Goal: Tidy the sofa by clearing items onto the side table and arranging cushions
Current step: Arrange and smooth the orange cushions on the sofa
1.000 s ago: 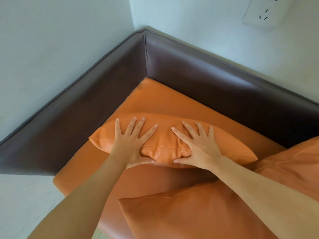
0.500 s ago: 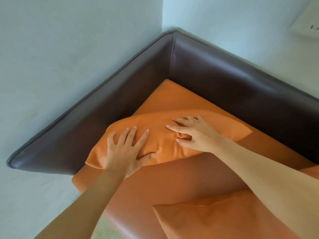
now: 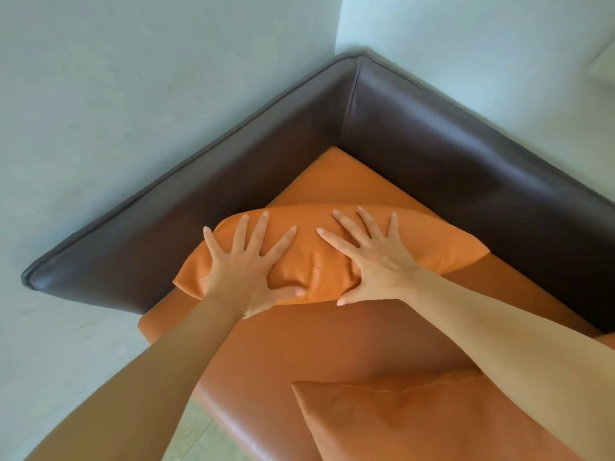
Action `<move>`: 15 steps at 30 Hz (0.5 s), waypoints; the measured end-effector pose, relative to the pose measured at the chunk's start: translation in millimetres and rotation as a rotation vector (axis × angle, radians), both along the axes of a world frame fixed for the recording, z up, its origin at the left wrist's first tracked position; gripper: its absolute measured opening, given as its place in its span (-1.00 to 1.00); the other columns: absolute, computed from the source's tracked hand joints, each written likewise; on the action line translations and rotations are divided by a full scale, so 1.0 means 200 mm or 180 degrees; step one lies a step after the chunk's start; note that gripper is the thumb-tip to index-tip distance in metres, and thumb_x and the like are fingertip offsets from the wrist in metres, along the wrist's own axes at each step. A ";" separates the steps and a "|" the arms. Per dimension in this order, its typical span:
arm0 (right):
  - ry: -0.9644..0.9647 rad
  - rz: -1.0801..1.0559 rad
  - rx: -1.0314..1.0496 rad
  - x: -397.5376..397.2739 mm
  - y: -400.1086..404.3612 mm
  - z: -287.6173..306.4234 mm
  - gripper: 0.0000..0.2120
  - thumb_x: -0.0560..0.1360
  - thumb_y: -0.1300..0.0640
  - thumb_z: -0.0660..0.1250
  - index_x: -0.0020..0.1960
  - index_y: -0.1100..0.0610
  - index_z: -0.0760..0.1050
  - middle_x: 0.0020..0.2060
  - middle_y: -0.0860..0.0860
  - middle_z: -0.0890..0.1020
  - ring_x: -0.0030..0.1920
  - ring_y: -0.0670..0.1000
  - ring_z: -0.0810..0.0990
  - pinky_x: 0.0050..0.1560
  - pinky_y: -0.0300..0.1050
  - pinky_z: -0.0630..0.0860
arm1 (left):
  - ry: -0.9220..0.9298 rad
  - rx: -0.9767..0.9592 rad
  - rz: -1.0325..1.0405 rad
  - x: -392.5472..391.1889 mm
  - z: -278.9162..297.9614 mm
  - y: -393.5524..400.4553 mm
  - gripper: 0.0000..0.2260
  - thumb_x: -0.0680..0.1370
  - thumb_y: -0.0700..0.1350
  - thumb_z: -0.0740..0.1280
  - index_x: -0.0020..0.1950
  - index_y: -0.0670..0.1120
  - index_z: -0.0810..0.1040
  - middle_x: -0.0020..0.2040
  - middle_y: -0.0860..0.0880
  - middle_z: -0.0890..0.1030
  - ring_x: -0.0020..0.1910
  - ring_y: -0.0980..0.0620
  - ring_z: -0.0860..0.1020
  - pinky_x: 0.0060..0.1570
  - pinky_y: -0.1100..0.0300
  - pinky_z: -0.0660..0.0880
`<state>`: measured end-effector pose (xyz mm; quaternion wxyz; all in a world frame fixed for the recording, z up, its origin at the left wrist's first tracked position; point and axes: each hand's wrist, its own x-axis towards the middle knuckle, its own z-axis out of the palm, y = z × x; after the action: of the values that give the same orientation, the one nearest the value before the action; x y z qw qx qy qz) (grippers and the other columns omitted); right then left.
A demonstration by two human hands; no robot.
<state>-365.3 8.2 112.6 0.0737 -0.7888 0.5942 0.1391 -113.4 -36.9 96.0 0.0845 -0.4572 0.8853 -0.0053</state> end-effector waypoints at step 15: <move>-0.0059 0.0619 0.0142 -0.04 -0.18 0.09 0.03 0.36 -0.30 0.38 0.43 -0.35 -0.40 0.55 -0.05 0.00 0.49 0.16 0.12 0.35 0.35 0.21 | -0.0142 -0.0087 0.0226 -0.03 0.09 0.10 -0.12 0.40 0.47 0.19 0.53 0.24 -0.23 0.48 -0.09 0.31 0.27 -0.15 0.43 0.17 -0.12 0.32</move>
<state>-374.0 -27.8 129.9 0.0829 -0.8422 0.5108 0.1515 -118.9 -17.9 114.6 0.0981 -0.4892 0.8663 -0.0245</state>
